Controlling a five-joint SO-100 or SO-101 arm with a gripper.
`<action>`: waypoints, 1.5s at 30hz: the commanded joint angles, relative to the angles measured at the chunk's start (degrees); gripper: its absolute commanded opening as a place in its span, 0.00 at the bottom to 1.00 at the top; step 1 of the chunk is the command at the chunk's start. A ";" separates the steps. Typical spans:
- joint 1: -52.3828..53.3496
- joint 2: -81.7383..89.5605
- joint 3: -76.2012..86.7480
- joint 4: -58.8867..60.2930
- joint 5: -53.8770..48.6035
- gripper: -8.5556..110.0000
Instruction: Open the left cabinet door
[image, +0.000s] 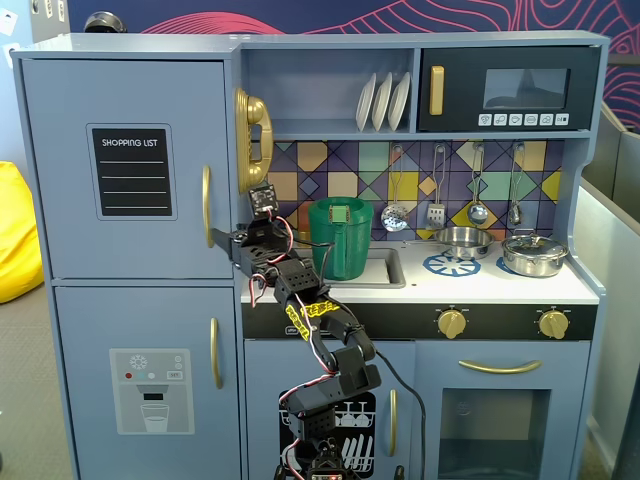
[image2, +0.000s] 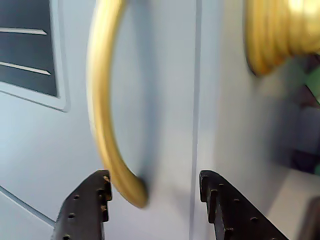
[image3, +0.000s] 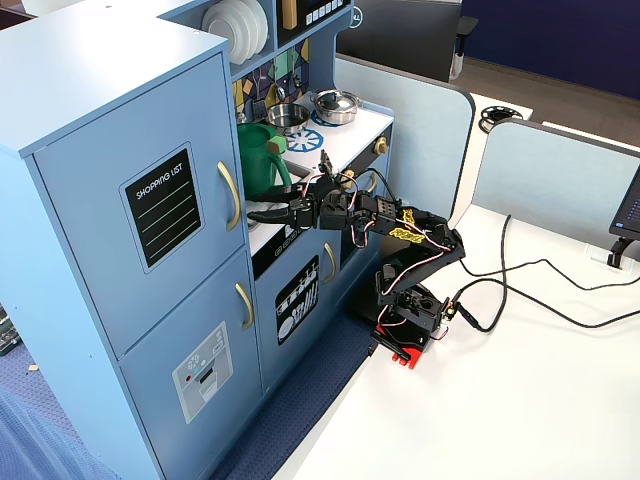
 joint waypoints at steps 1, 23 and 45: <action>-1.76 -0.62 -4.92 -3.43 0.53 0.23; -9.32 -13.27 -12.22 -11.87 -5.80 0.22; -18.37 5.01 5.62 -14.59 -20.30 0.21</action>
